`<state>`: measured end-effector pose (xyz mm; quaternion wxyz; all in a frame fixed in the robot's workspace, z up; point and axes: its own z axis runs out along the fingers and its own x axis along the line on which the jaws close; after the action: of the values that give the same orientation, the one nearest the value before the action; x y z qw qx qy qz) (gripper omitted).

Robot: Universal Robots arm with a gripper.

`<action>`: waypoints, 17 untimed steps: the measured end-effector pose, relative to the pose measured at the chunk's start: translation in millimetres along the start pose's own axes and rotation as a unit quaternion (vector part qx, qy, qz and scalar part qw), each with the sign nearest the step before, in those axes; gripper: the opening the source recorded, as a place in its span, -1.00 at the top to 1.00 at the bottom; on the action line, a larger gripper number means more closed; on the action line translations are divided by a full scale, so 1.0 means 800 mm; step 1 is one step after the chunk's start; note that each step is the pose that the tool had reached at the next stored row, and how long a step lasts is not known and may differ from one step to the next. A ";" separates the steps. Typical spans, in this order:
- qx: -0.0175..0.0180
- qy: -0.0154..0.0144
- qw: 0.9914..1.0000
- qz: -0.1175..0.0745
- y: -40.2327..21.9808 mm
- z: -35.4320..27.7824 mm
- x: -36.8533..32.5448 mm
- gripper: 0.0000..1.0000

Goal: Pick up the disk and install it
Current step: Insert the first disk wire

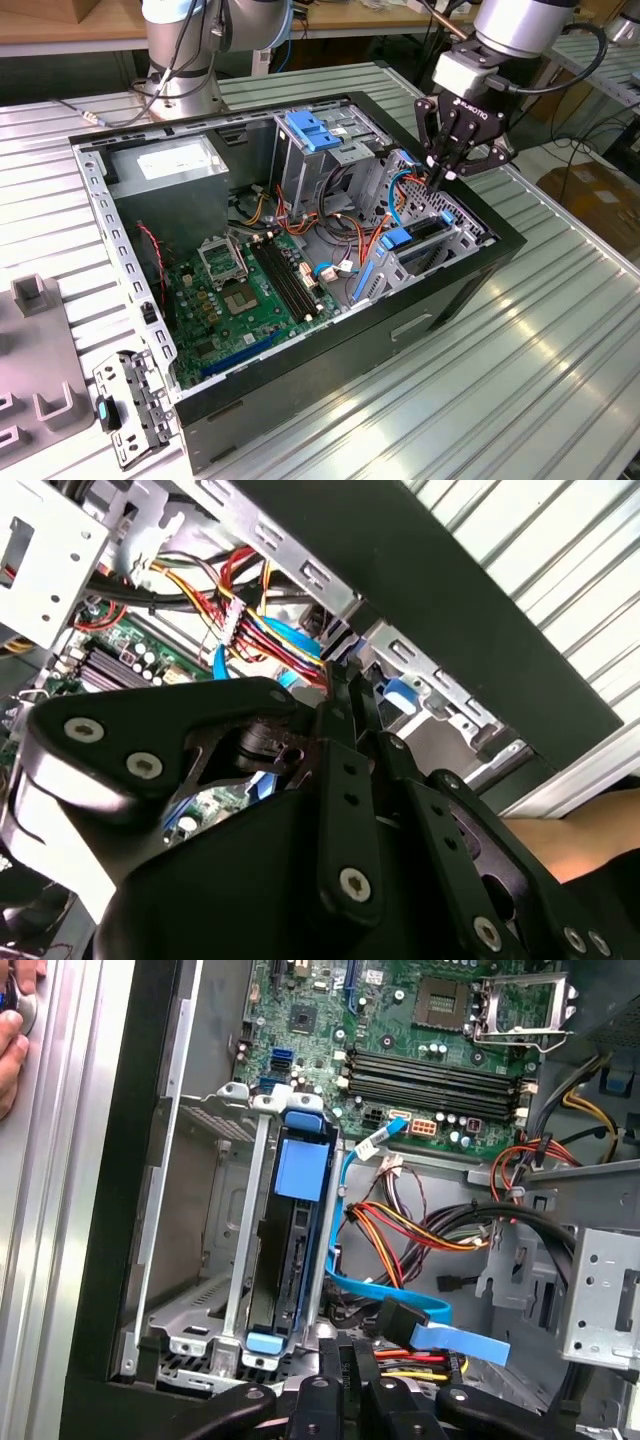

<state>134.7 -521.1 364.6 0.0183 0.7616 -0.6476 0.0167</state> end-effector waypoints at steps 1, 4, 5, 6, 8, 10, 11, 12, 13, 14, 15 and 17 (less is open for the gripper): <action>0.000 0.000 1.000 0.003 0.0006 0.0012 0.0006 0.67; -0.001 0.000 1.000 0.011 0.0009 0.0031 0.0019 0.67; -0.001 0.000 1.000 0.013 0.0010 0.0035 0.0026 0.67; -0.001 0.000 1.000 0.014 0.0012 0.0040 0.0036 0.67; -0.001 0.000 1.000 0.015 0.0016 0.0046 0.0062 0.67; -0.001 0.000 1.000 0.015 0.0023 0.0052 0.0107 0.67; -0.001 0.000 1.000 0.015 0.0027 0.0053 0.0128 0.67; -0.001 0.000 1.000 0.015 0.0033 0.0054 0.0142 0.67; -0.001 0.000 1.000 0.015 0.0035 0.0054 0.0149 0.67; -0.001 0.000 1.000 0.015 0.0035 0.0054 0.0149 0.67; -0.001 -0.001 1.000 0.015 0.0035 0.0054 0.0150 0.67; -0.001 0.000 1.000 0.015 0.0035 0.0054 0.0150 0.67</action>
<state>133.8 -533.6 360.9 0.0182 0.7517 -0.6590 0.0162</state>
